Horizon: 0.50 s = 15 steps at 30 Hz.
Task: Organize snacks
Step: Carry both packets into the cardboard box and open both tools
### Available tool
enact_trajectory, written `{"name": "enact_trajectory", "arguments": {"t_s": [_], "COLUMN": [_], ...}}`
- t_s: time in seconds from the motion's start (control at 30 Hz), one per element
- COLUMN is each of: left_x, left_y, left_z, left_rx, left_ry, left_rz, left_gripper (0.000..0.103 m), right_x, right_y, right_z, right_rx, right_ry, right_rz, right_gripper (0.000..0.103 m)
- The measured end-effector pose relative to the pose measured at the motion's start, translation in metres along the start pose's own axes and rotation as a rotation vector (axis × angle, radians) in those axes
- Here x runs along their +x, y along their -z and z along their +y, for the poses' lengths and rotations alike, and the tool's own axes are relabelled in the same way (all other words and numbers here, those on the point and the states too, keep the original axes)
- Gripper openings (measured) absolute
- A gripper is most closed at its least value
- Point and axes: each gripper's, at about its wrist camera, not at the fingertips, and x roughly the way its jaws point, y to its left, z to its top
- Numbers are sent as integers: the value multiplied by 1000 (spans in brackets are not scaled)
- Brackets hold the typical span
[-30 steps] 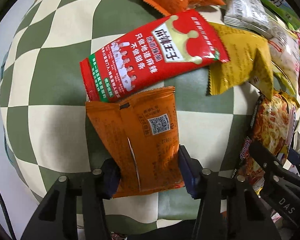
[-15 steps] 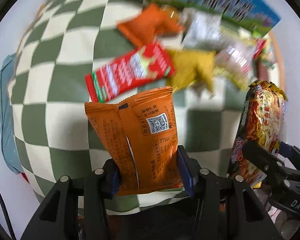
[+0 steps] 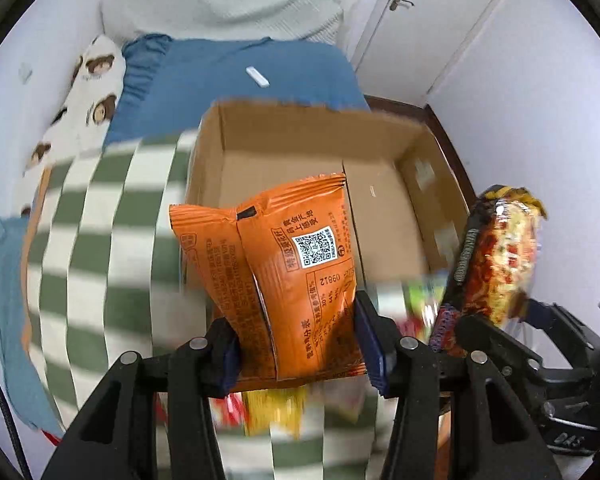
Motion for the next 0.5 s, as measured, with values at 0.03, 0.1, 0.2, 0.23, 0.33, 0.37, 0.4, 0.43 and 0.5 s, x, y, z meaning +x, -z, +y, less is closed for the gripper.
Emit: {"name": "enact_trajectory", "arguments": {"t_s": [0.03,0.1,0.2,0.23,0.33,0.37,0.4,0.43,0.5], "left_x": [10,37,80,96,138,150,161,173,194], "left_y": [-18,-54,-96,-108,-128,-134,-138,-141,-145], "left_z": [-2,0,0,-2,2,4,4,4,6], "left_rx": [6,-3,-1,13,-16,-26,-27,-26,-34], "left_ry": [-5,-18,-33,-32,-17,-10,-2,9,8], "left_rz": [4,31,89,114,183,209,234,261,301], "left_gripper": [47,47,47,46,47,47,47,47,47], "right_x": [9,31,72,86,137,149,159,170,188], "right_y": [-20,-58,-100,-110,-138,-141,-144,-147,-152], "right_z": [-6,-17,-33,-35,-57,-63,-68,-72,-83], "right_rx": [-9,-18,-25,-36,-13,-9,-9,-13,-15], "right_ry": [10,25,57,68,91,98,99,98,99], "right_rz": [2,21,84,113,208,229,249,274,315], "right_gripper": [88,88,88,88,88,88,88,88,88]}}
